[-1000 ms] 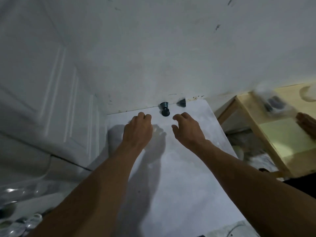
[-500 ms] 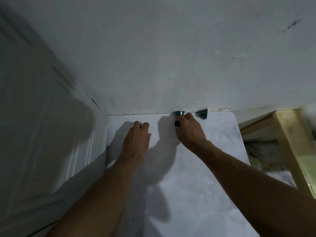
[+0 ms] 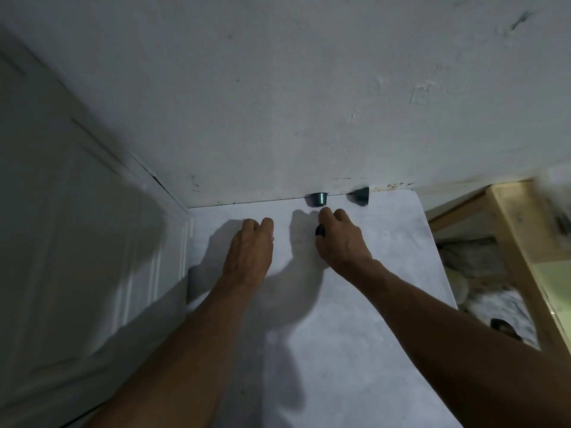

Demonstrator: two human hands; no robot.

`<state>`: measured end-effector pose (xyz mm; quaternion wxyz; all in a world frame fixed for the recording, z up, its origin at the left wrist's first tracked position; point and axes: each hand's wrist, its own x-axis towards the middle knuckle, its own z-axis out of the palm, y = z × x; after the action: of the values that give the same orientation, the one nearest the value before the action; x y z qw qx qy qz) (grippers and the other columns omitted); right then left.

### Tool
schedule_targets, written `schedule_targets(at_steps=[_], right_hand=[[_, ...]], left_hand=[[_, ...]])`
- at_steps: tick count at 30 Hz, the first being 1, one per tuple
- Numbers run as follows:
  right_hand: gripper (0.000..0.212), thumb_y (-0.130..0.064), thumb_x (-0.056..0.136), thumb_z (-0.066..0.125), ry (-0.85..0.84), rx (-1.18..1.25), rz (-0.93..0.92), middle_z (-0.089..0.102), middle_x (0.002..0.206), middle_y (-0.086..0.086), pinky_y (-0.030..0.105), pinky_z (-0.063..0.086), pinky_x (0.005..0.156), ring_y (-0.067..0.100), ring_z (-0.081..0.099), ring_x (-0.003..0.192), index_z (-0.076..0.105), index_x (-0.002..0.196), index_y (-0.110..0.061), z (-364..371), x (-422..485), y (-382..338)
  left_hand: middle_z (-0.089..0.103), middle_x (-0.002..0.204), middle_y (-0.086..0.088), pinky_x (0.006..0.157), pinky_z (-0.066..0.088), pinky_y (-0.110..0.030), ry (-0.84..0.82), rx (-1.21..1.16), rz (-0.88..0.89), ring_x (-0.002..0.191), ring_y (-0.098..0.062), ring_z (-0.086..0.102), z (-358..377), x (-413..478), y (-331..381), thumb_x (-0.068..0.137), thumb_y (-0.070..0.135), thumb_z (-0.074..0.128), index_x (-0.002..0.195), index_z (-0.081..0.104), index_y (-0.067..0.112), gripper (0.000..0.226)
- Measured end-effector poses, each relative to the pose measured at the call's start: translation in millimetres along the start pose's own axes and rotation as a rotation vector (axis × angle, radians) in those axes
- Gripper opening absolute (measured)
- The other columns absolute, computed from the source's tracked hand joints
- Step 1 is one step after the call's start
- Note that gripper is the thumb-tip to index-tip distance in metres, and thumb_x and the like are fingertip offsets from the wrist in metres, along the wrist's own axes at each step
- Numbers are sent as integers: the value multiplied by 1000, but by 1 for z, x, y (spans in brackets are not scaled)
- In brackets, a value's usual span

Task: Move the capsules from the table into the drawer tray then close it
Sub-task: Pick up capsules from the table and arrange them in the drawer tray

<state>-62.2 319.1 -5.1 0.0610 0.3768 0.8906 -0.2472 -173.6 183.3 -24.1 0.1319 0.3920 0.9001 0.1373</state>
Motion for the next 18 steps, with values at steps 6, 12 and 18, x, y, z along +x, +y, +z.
schedule_targets(at_steps=[6, 12, 18], right_hand=[[17, -5, 86, 50, 26, 7, 41, 41, 105, 14, 43, 54, 75, 32, 52, 72, 53, 102, -5, -10, -29, -2], [16, -1, 82, 52, 150, 6, 22, 41, 105, 17, 42, 52, 65, 38, 52, 70, 44, 96, -5, -35, -64, -12], [32, -15, 81, 53, 247, -31, -80, 51, 113, 13, 31, 45, 76, 32, 54, 94, 53, 111, -5, -56, -102, -18]], left_hand=[[50, 87, -11, 59, 36, -30, 51, -61, 35, 73, -28, 52, -18, -10, 17, 91, 11, 51, 87, 46, 11, 6], [49, 110, -15, 77, 43, -31, 70, -189, 19, 92, -33, 57, -46, -38, 45, 89, 12, 57, 114, 56, 17, 26], [45, 125, -8, 93, 44, -32, 155, -335, -59, 112, -29, 53, -70, -82, 67, 84, 17, 69, 131, 50, 16, 51]])
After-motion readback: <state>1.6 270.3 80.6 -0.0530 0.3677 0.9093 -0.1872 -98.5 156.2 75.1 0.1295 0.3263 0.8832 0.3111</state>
